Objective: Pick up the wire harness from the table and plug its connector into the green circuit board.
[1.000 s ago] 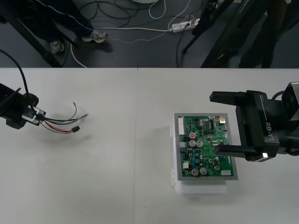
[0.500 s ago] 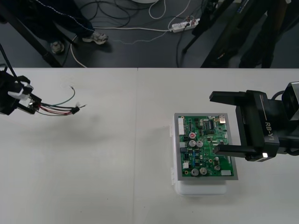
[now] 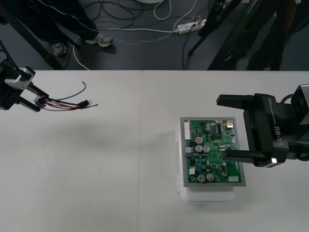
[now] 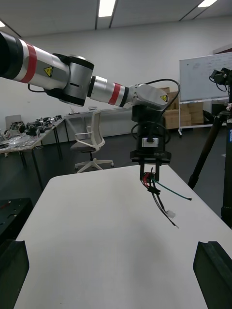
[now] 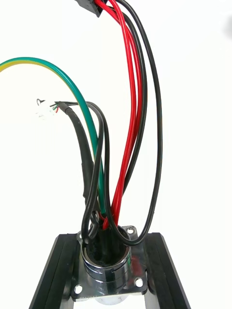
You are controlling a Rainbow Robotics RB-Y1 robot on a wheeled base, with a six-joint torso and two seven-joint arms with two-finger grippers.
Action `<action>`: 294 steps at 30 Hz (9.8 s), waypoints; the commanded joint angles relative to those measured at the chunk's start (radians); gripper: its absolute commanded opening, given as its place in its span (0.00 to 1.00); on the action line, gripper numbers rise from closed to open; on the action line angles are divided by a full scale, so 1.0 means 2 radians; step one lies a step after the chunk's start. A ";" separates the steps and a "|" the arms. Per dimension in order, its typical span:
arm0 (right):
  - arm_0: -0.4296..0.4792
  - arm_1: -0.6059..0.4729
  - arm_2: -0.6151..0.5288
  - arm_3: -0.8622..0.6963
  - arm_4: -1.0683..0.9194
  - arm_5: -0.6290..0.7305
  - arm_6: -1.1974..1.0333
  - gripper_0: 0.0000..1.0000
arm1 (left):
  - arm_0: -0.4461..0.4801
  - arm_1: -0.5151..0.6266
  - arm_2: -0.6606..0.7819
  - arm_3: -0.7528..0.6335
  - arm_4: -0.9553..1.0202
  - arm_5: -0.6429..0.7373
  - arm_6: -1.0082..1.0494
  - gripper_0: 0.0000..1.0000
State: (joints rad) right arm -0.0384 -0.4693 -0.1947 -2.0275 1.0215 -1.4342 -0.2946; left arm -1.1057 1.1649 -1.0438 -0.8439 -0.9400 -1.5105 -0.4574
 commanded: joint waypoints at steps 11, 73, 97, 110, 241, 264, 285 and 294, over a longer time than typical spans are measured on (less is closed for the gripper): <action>-0.011 -0.005 -0.001 -0.016 -0.008 -0.001 -0.029 1.00 | -0.026 0.040 0.053 -0.110 0.060 -0.030 0.199 0.00; -0.032 -0.059 -0.041 -0.017 -0.038 -0.040 -0.075 1.00 | 0.404 -0.298 0.575 -0.670 -0.039 -0.030 0.852 0.00; -0.163 -0.088 -0.028 0.140 -0.053 -0.068 -0.078 1.00 | 0.434 -0.338 0.513 -0.668 -0.049 -0.030 0.852 0.00; -0.215 -0.094 0.047 0.187 -0.110 -0.068 -0.077 1.00 | 0.435 -0.356 0.480 -0.665 -0.036 -0.030 0.852 0.00; -0.261 -0.025 0.185 0.184 -0.255 -0.068 -0.101 0.00 | 0.449 -0.372 0.482 -0.665 -0.078 -0.030 0.773 1.00; -0.192 -0.078 0.129 0.174 -0.199 -0.068 -0.096 0.00 | 0.446 -0.306 0.541 -0.665 -0.124 0.197 0.667 1.00; -0.092 -0.031 0.049 0.078 -0.074 -0.044 -0.080 0.00 | 0.407 -0.135 0.523 -0.666 -0.056 0.287 0.664 1.00; -0.055 -0.031 0.061 0.017 -0.047 0.042 -0.075 0.00 | 0.380 -0.105 0.472 -0.665 -0.039 0.308 0.650 1.00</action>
State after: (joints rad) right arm -0.1874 -0.5410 -0.0666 -1.9197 0.9057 -1.3998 -0.4410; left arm -0.2839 0.9137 -0.0486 -2.1543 -1.0338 -0.9671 0.8779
